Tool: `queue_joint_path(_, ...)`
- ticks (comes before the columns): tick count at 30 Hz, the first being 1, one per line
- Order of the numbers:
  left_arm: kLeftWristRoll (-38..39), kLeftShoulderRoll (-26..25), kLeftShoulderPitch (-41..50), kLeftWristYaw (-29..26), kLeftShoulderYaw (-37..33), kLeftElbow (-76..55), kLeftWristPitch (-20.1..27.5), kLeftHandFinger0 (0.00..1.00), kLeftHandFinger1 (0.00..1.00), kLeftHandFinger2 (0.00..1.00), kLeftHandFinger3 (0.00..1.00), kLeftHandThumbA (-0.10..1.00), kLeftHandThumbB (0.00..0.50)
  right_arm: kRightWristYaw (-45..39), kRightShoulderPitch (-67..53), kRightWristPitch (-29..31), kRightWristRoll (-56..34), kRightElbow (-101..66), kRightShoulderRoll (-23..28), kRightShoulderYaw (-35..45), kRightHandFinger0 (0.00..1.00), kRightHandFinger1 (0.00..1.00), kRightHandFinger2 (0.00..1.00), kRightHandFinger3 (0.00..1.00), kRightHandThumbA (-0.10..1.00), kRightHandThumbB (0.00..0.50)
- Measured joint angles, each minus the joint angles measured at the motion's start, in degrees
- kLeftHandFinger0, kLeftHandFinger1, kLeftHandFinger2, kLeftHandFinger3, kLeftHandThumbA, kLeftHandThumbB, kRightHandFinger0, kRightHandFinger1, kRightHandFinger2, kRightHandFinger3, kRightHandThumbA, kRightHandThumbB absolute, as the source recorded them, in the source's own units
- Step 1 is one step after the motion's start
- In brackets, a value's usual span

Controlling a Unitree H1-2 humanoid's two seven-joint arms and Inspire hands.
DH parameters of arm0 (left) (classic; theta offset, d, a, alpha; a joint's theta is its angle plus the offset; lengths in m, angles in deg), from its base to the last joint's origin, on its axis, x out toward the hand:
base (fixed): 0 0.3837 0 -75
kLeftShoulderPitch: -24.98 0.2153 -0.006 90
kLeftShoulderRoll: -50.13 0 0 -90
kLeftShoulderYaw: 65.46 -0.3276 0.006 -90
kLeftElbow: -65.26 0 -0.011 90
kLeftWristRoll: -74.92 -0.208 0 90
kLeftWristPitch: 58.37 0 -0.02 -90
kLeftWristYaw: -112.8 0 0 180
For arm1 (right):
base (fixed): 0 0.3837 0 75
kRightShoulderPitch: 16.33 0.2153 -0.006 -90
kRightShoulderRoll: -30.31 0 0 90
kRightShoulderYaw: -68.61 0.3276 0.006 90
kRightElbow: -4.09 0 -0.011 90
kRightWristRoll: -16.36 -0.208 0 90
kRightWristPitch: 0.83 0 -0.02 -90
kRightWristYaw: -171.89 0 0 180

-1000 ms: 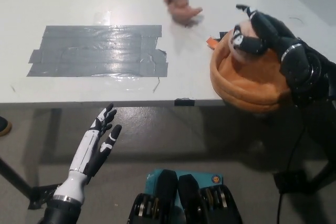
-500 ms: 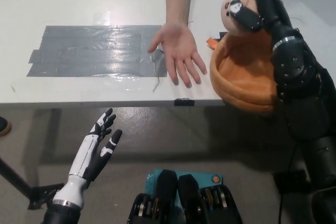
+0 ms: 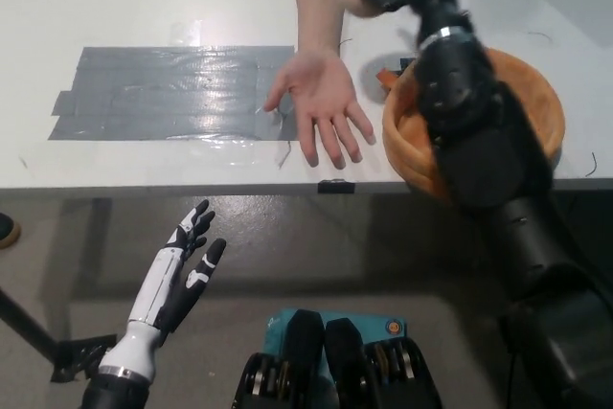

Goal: An emotional support dumpling is kept in a soft plate infront in the middle of the desk infront of the robot. The robot extends its right arm to pick up the dumpling and hands it to a person

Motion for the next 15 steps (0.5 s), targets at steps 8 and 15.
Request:
queue_joint_path(8,-0.09,0.0,-0.24,0.08,-0.27,-0.01,-0.03,1.0,1.0,1.0,1.0,0.88,0.0,5.48,0.35,4.12,-0.11,11.33,-2.96,-3.0,0.0,0.39,0.89,0.91,-0.1,0.162)
queue_joint_path(15,-0.1,-0.01,-0.28,0.14,-0.33,-0.01,-0.02,1.0,1.0,1.0,1.0,0.87,0.001,7.31,0.2,8.09,-0.87,17.97,-3.41,-4.61,0.08,0.5,0.86,0.92,-0.1,0.191)
